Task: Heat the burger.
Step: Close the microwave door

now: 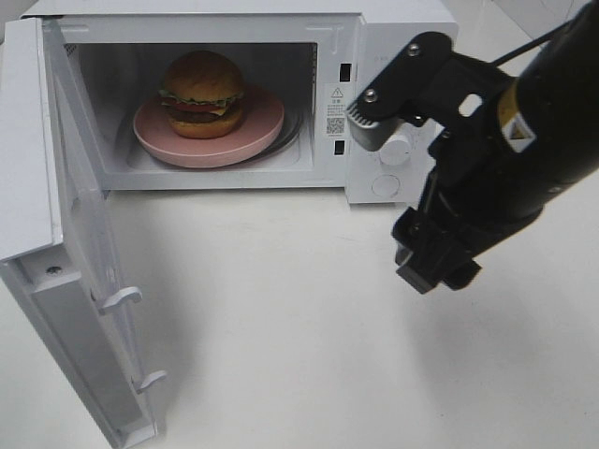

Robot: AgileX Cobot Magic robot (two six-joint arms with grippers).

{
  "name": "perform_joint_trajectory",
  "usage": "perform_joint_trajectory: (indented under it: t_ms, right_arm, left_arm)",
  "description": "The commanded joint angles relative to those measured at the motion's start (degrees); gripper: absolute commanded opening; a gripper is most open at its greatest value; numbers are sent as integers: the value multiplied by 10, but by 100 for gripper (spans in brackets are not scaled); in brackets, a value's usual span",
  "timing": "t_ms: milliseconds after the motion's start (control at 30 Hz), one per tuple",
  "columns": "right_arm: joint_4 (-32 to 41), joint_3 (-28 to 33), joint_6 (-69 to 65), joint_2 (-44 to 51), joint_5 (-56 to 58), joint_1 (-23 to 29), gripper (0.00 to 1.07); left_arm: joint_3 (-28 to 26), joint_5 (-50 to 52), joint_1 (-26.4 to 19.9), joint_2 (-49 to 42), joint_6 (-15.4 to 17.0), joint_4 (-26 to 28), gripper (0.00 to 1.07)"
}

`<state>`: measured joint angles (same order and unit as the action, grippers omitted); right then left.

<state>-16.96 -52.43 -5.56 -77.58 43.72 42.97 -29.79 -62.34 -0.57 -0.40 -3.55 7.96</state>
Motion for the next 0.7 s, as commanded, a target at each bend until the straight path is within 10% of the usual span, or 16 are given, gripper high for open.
perform_joint_trajectory:
  t_ms: [33, 700]
  right_arm:
    - [8, 15, -22, 49, 50, -1, 76]
    - [29, 54, -32, 308, 199, -1, 76]
  left_arm:
    - [1, 9, 3, -9, 4, -1, 98]
    - [1, 9, 3, -9, 4, -1, 98]
